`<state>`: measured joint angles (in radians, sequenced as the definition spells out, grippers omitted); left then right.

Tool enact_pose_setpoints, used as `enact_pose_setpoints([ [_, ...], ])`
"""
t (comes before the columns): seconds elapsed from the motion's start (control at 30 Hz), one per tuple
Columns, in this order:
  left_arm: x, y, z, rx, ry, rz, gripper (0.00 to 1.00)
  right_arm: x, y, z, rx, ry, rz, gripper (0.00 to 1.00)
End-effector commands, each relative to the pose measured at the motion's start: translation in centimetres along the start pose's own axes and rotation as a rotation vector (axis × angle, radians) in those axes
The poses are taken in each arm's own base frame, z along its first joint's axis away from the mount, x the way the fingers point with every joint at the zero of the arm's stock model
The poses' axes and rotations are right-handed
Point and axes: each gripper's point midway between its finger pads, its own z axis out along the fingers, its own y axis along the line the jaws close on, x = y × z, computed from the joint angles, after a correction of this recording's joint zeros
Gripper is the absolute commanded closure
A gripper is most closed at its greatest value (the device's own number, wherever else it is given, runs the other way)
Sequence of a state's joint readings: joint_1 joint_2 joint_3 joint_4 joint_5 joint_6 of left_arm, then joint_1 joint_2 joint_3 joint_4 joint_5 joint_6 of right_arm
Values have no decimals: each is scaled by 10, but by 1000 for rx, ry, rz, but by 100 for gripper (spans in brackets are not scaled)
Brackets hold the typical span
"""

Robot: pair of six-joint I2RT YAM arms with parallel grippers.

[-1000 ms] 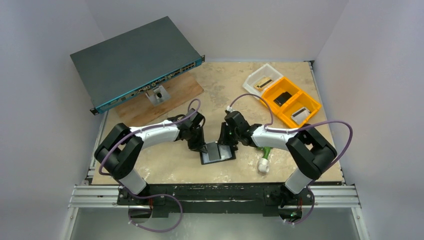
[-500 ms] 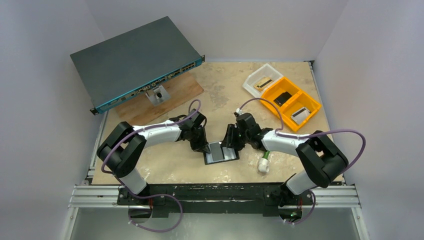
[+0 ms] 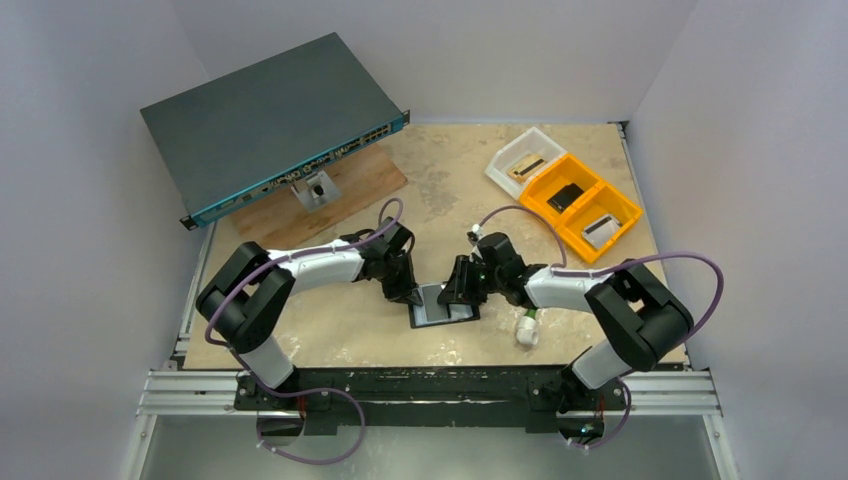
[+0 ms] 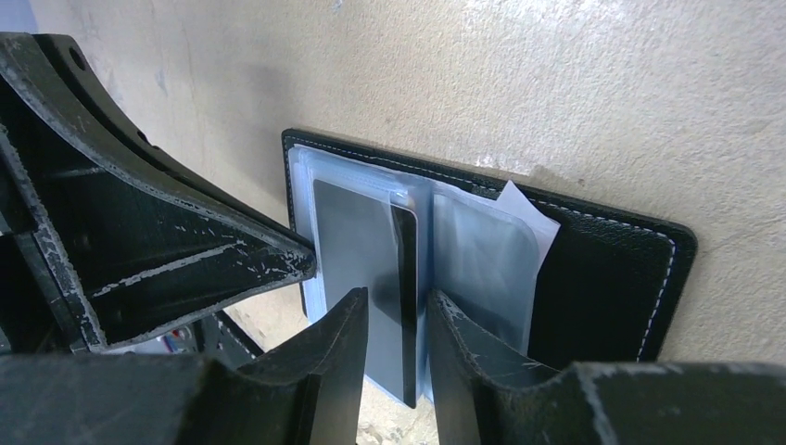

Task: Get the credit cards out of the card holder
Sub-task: Remove the credit card from the card holder.

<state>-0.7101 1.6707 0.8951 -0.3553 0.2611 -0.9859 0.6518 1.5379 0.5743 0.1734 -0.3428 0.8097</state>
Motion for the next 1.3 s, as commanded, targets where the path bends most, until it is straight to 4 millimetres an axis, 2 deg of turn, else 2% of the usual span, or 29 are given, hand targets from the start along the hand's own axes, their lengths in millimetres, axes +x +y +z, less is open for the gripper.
enact_pose_setpoints([
  [0.0, 0, 26, 12, -116, -17, -8, 100, -3, 6, -2, -74, -5, 27, 70],
  [0.3, 0, 40, 13, -188, -21, -20, 100, -4, 13, -9, -175, -14, 61, 71],
  [0.63, 2, 43, 15, -202, -7, -28, 100, -5, 14, -11, -219, -18, 95, 81],
  [0.93, 1, 53, 13, -257, -12, -39, 100, -6, 6, -10, -199, -25, 111, 96],
  [1.27, 3, 68, 13, -312, -14, -67, 100, -6, -11, -7, -128, -40, 114, 100],
])
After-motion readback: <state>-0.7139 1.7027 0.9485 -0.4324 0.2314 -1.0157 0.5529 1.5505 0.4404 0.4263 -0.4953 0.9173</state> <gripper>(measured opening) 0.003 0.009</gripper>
